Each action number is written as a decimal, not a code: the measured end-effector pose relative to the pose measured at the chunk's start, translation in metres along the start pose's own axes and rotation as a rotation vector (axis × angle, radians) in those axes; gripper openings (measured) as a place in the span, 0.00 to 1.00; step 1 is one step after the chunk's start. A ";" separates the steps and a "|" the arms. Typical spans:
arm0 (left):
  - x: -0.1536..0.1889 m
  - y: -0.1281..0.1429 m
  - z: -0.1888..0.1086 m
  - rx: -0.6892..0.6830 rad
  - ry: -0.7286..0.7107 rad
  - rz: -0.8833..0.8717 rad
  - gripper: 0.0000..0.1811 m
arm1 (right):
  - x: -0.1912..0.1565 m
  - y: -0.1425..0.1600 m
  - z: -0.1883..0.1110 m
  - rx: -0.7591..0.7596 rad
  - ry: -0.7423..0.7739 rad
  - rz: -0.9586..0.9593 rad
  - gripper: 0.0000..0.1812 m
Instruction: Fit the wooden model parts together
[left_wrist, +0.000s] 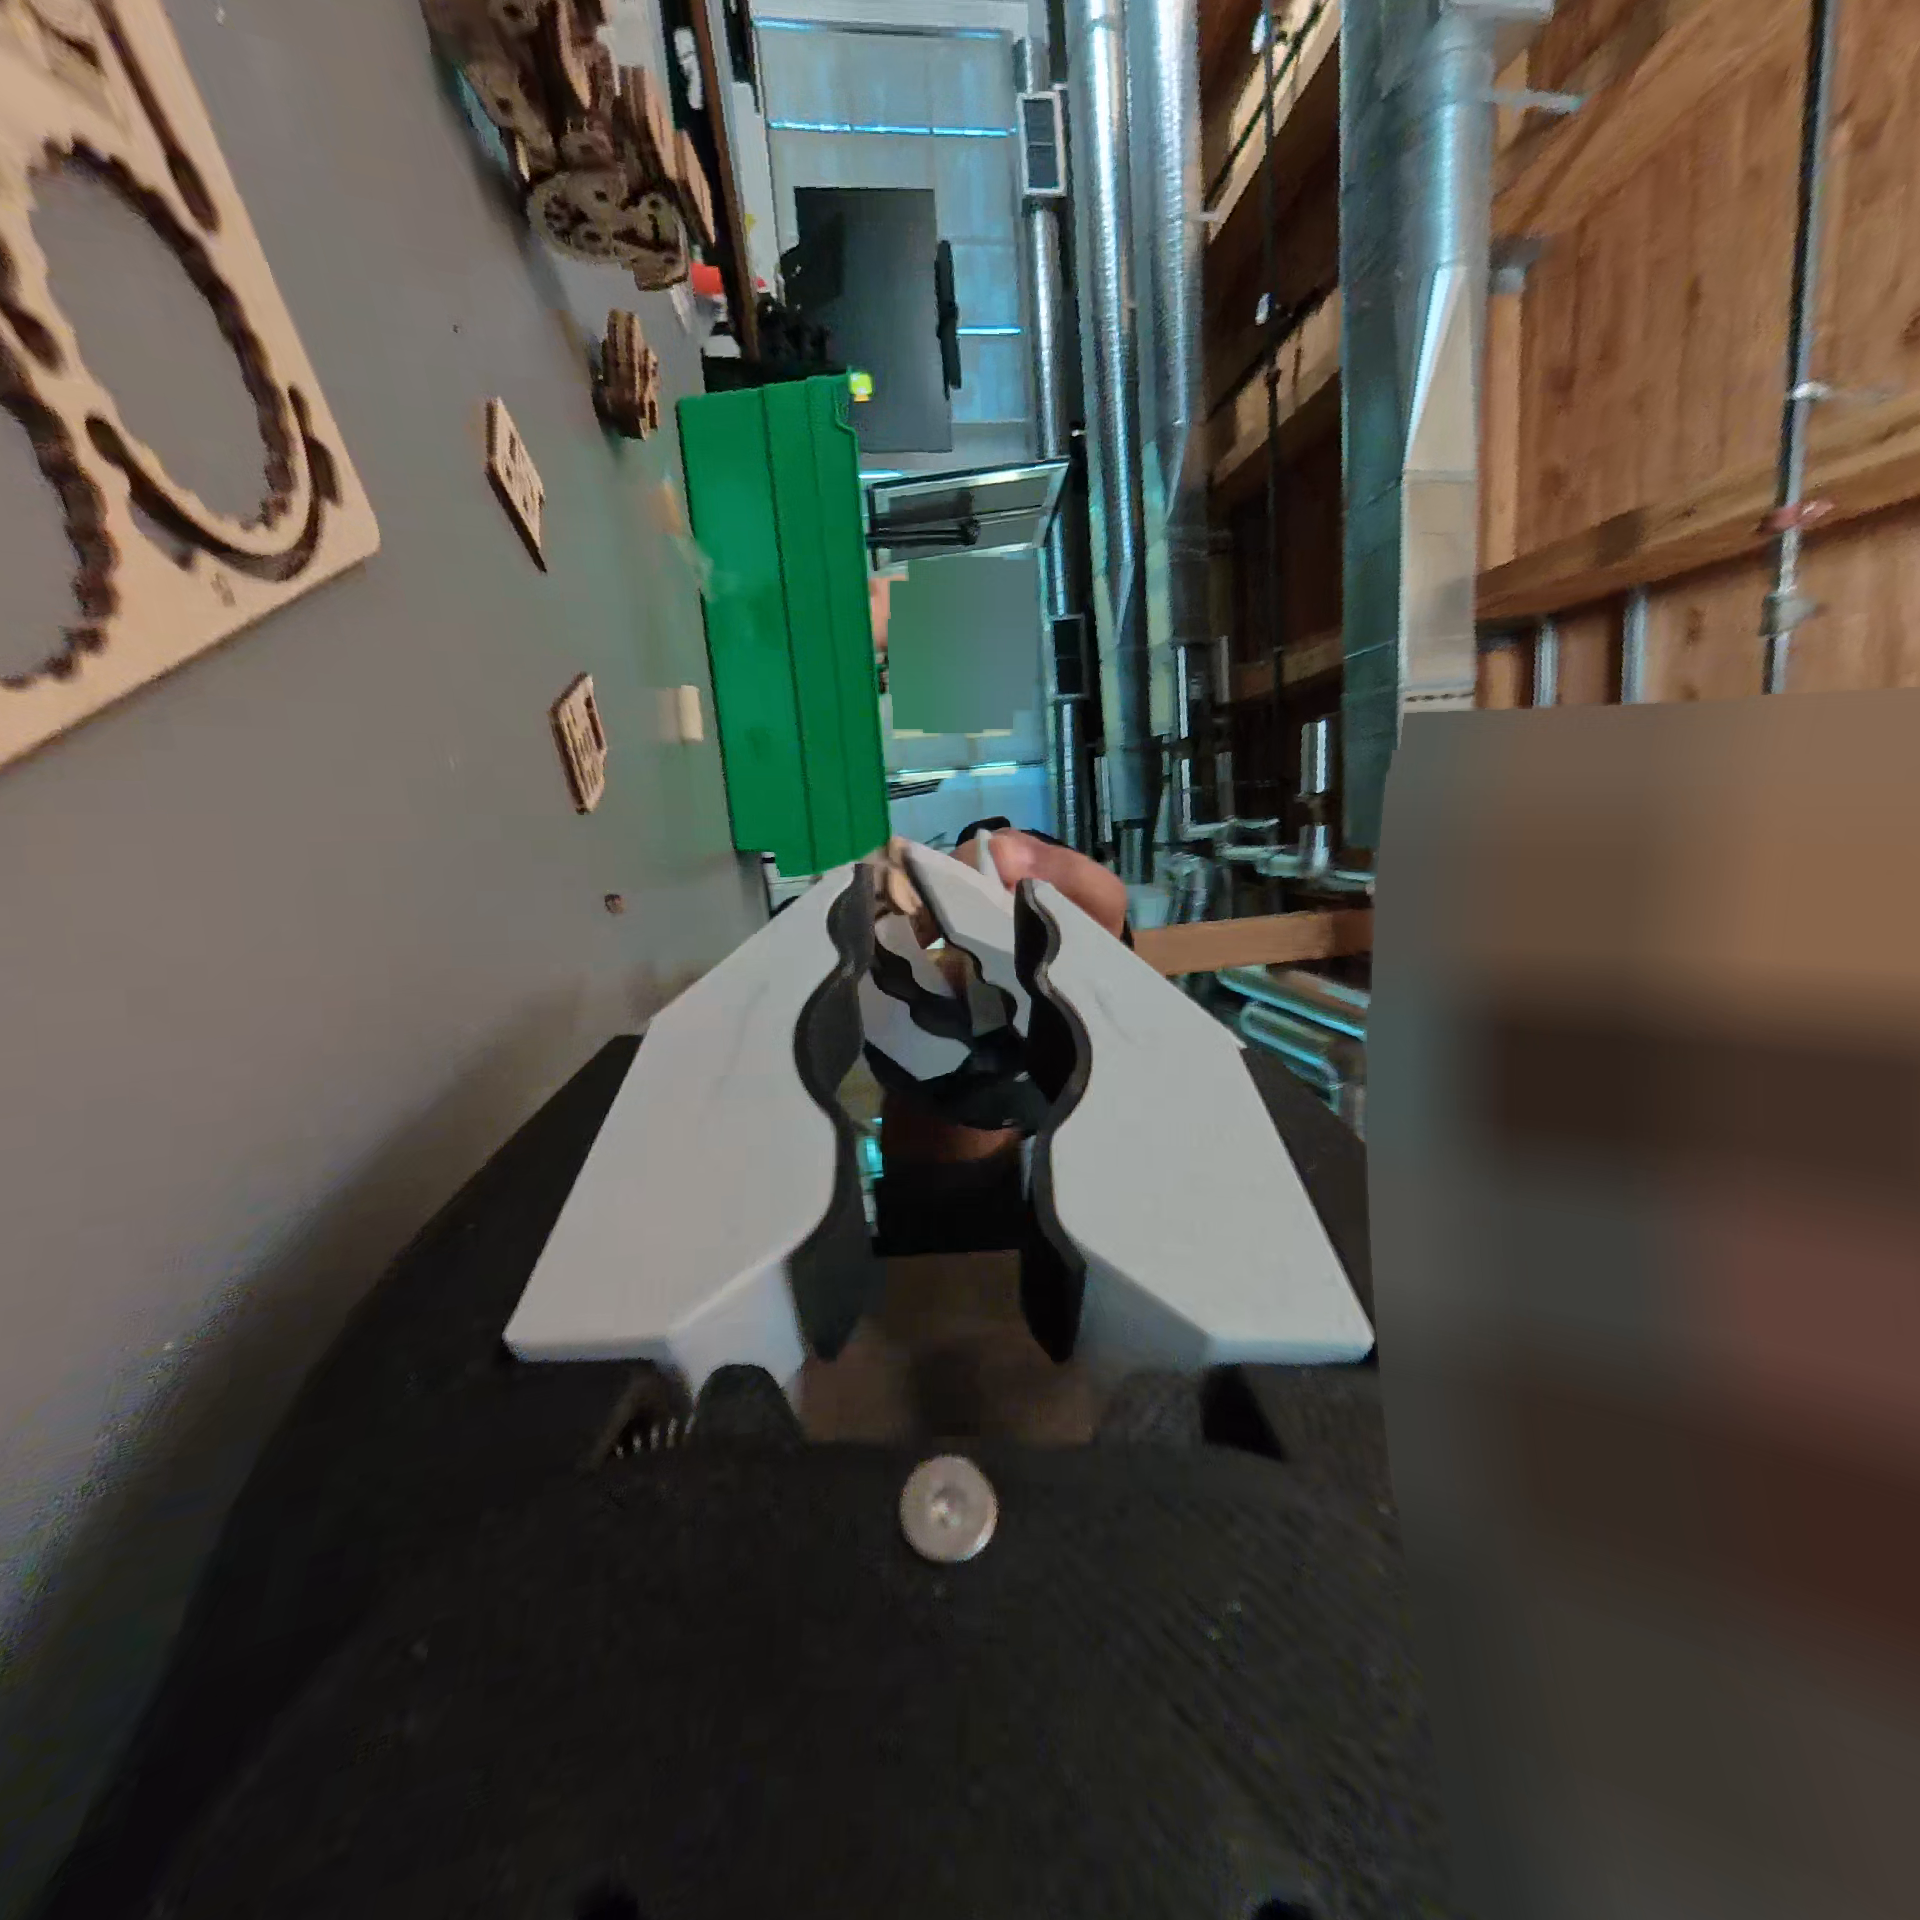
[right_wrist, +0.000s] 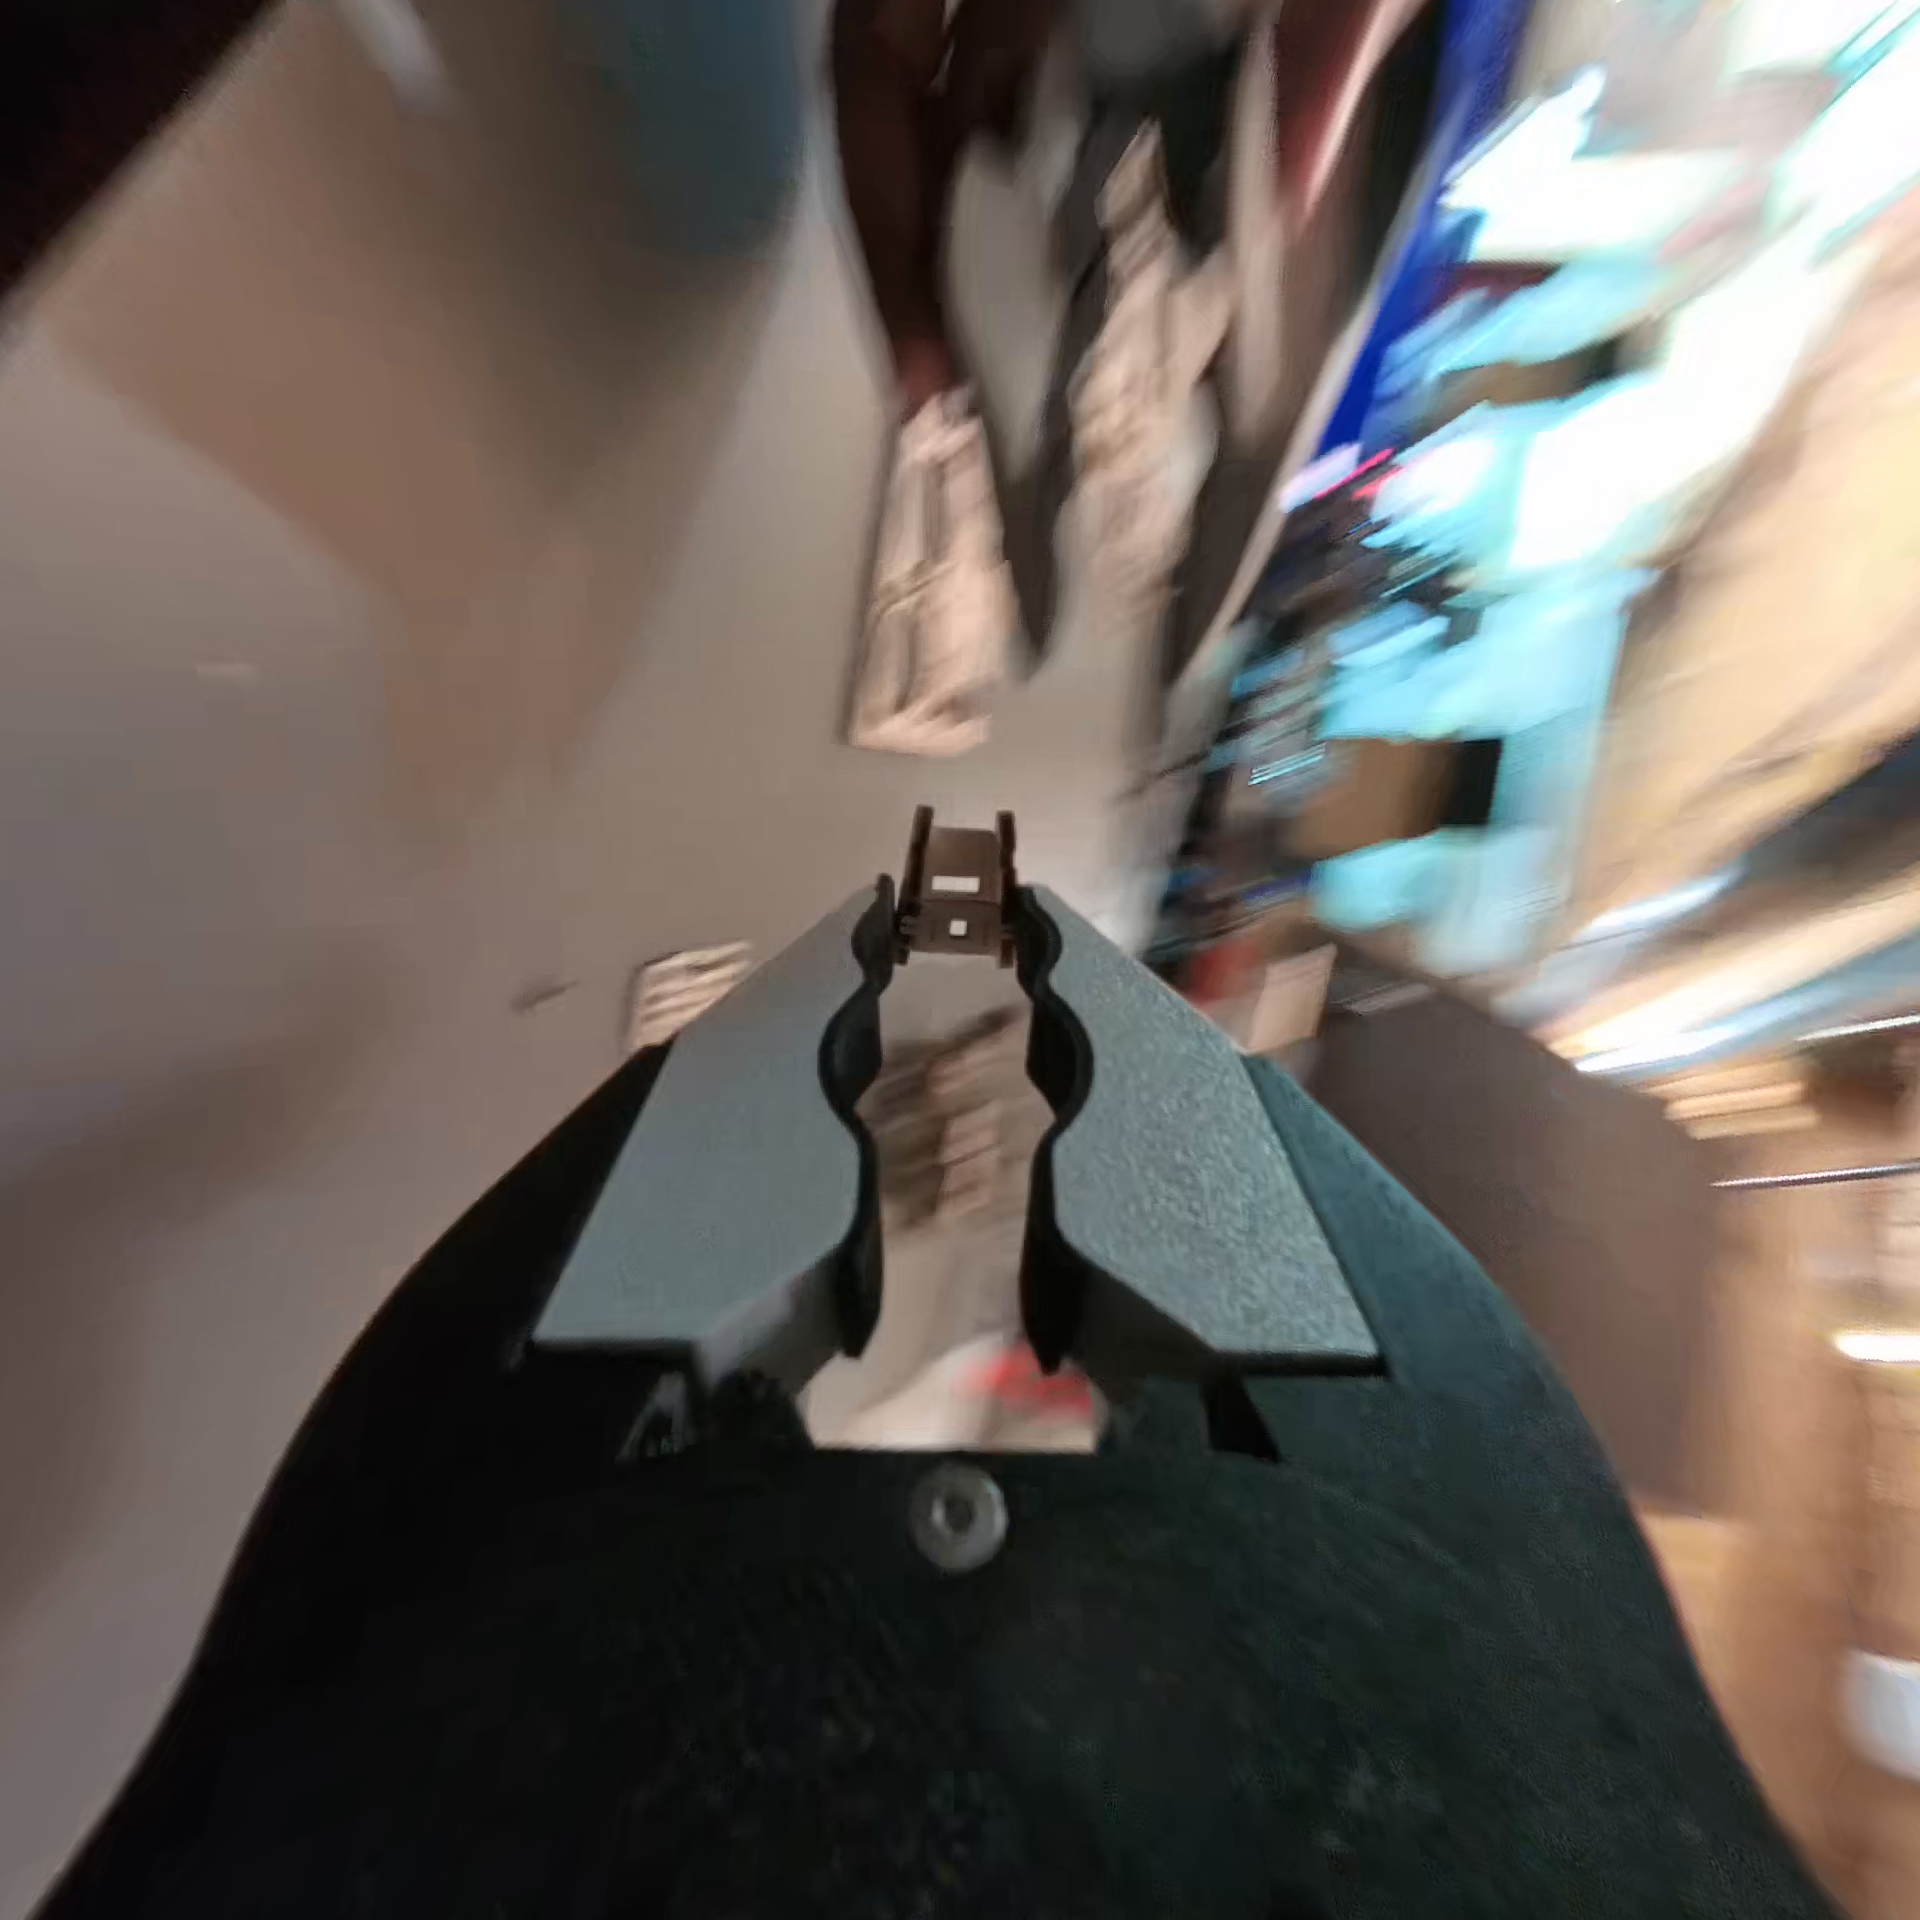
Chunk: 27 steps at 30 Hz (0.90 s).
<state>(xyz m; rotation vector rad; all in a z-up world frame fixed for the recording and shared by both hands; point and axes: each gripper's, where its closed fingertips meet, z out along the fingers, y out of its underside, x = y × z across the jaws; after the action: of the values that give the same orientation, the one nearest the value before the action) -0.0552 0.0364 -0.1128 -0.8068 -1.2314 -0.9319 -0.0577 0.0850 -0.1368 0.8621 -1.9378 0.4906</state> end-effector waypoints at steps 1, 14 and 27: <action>0.001 0.000 -0.001 -0.006 -0.013 0.031 0.14 | -0.010 0.010 -0.004 -0.043 -0.102 0.109 0.12; -0.007 0.021 -0.005 -0.112 -0.034 0.070 0.10 | -0.098 0.067 -0.054 -0.523 -0.836 0.919 0.12; -0.014 0.018 -0.006 -0.112 -0.041 0.045 0.08 | -0.105 0.057 -0.040 -0.452 -0.857 0.947 0.12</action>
<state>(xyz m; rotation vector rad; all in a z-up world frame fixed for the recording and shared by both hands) -0.0374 0.0405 -0.1282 -0.9430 -1.2001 -0.9579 -0.0421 0.1877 -0.2080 -0.2767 -3.0550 0.1685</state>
